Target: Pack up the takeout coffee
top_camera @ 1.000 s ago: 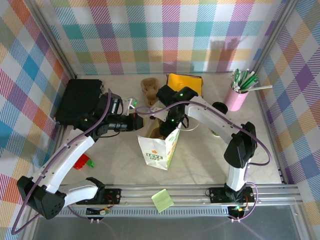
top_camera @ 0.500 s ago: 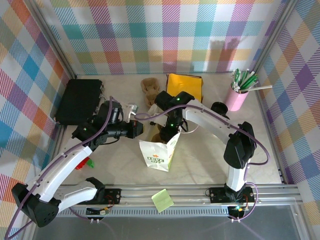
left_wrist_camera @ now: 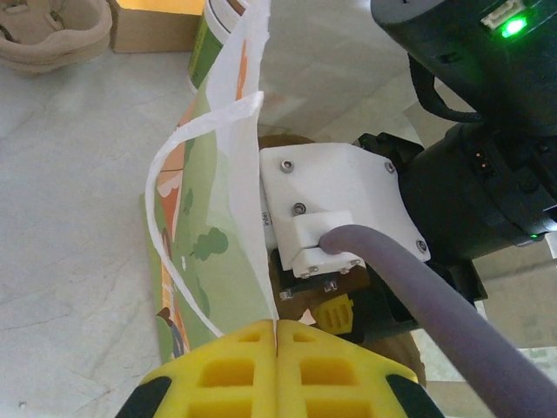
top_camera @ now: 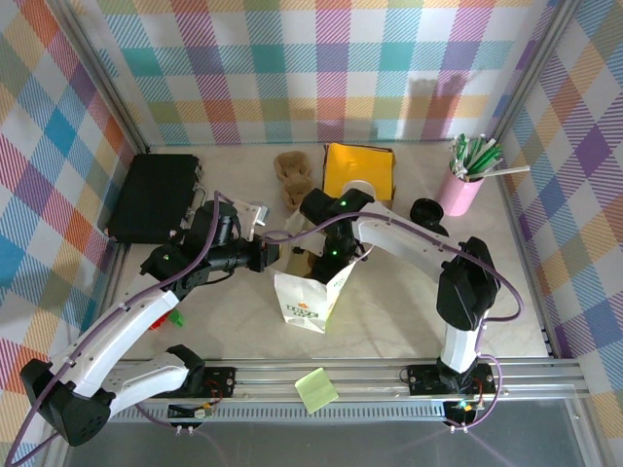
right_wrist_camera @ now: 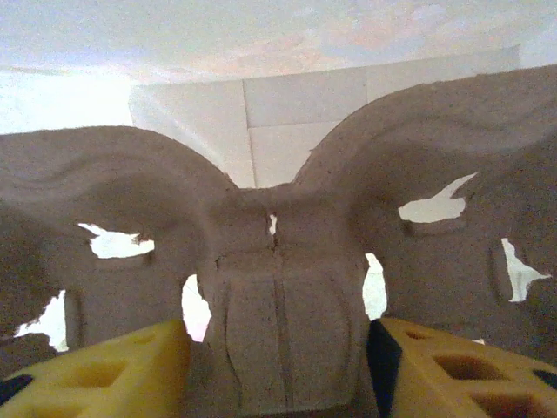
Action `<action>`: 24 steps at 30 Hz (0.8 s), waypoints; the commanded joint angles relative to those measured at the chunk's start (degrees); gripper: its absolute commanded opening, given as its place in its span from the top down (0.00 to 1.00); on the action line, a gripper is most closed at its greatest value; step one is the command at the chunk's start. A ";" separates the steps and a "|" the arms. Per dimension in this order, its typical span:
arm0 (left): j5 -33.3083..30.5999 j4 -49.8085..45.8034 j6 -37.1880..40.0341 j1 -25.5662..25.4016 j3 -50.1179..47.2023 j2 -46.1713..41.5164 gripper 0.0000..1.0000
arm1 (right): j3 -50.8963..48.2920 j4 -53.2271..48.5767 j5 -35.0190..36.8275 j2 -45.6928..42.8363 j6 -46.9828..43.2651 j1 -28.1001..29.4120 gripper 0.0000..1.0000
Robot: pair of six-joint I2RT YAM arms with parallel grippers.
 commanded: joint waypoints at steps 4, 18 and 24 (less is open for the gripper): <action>-1.74 -1.28 1.55 -1.48 -1.00 -1.18 1.00 | 3.00 2.38 -1.83 -6.09 1.73 0.46 0.32; -7.02 -4.13 -0.67 -2.38 0.18 -2.43 1.00 | 9.79 8.27 -2.06 -14.69 19.62 0.38 0.27; -11.02 -5.32 -2.80 -2.53 1.02 -4.15 1.00 | 13.41 8.84 -0.01 -19.48 31.73 0.12 0.23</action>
